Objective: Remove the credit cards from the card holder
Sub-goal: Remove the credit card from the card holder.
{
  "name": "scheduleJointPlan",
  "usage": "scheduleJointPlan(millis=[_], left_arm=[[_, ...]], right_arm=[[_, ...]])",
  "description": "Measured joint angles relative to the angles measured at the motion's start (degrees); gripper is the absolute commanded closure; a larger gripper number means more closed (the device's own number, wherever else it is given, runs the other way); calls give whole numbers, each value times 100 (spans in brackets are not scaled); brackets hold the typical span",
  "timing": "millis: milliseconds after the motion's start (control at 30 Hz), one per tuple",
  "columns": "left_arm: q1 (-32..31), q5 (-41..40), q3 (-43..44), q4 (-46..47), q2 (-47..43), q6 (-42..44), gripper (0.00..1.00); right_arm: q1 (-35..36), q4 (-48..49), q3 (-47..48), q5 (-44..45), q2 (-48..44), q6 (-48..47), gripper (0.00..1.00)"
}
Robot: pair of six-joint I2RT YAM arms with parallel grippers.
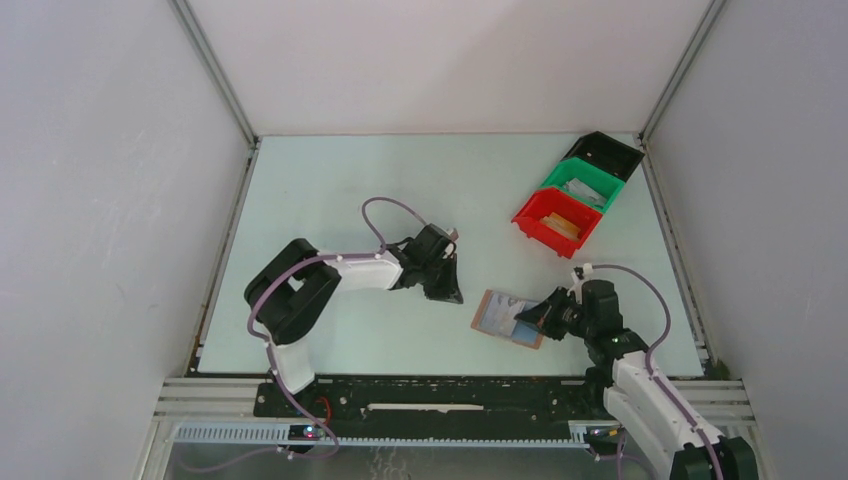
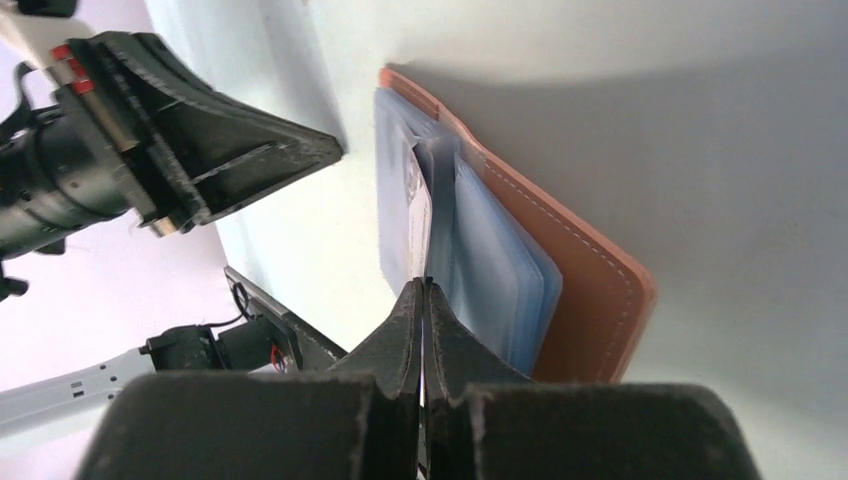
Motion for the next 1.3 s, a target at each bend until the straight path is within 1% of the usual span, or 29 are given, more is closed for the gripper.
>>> scheduleJointPlan(millis=[33, 100, 200, 400, 567, 667, 800, 1100, 1300], left_arm=[[0, 24, -28, 50, -13, 2, 99], [-17, 63, -83, 74, -59, 20, 95], [-111, 101, -116, 76, -212, 101, 91], [-323, 210, -116, 195, -660, 146, 90], [-334, 210, -116, 221, -752, 149, 89], [-330, 227, -116, 225, -752, 149, 89], [-330, 328, -116, 234, -734, 149, 90], [-330, 411, -105, 164, -199, 142, 91], [-317, 503, -24, 166, -109, 142, 91]], right_arm=[[0, 4, 0, -4, 105, -15, 100], [0, 72, -7, -31, 402, -37, 100], [-4, 345, -28, -111, 837, -116, 100], [90, 1084, 116, -411, 2011, -439, 100], [380, 1762, 710, -691, 3368, -654, 100], [485, 2164, 981, -901, 4015, -704, 100], [507, 2358, 1023, -1025, 4234, -734, 100], [479, 2356, 857, -1075, 4013, -868, 100], [457, 2356, 828, -1104, 4000, -872, 100]])
